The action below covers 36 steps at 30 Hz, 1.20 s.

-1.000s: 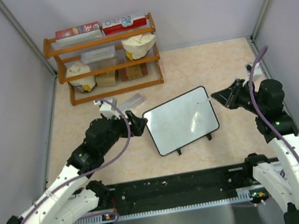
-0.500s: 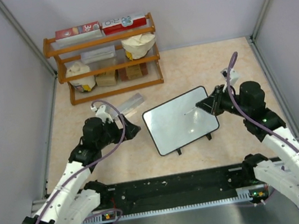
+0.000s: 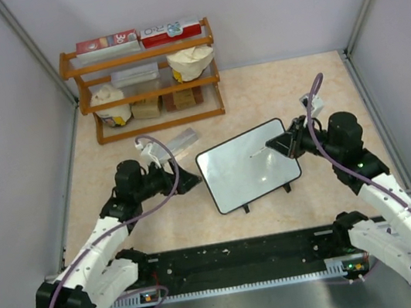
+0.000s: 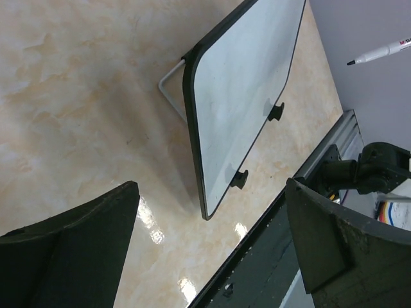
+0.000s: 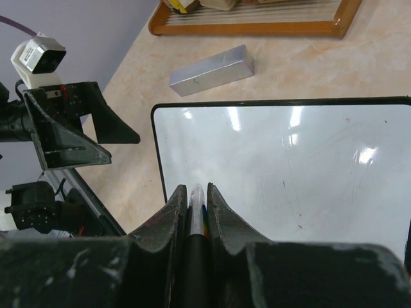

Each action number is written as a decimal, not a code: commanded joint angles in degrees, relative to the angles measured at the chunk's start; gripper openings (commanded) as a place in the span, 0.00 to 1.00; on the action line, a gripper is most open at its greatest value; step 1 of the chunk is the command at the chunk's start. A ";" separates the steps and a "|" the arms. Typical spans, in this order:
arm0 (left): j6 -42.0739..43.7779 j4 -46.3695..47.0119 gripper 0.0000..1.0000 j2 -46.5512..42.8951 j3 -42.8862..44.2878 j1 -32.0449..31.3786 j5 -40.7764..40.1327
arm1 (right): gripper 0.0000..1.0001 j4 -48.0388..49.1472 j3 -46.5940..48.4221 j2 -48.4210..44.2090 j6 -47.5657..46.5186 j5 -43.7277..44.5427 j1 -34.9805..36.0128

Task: Write a sentence on the whiteboard
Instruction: Hold the whiteboard at the center of the board.

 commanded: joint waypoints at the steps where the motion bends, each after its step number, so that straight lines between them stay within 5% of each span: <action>1: 0.89 9.64 0.98 2.69 -0.81 0.33 6.42 | 0.00 4.41 -0.31 -0.61 -1.26 -2.48 0.54; 18: -1.30 32.49 0.82 28.35 -0.72 -2.04 16.26 | 0.00 6.78 -1.54 -0.87 0.94 -1.61 4.23; 26: -2.28 41.29 0.51 35.65 -0.55 -2.83 21.36 | 0.00 5.64 -0.75 0.44 0.59 -1.43 4.32; 36: 6.95 29.36 0.18 37.85 1.91 -2.92 23.13 | 0.00 5.02 -1.45 -0.17 -0.11 0.14 6.51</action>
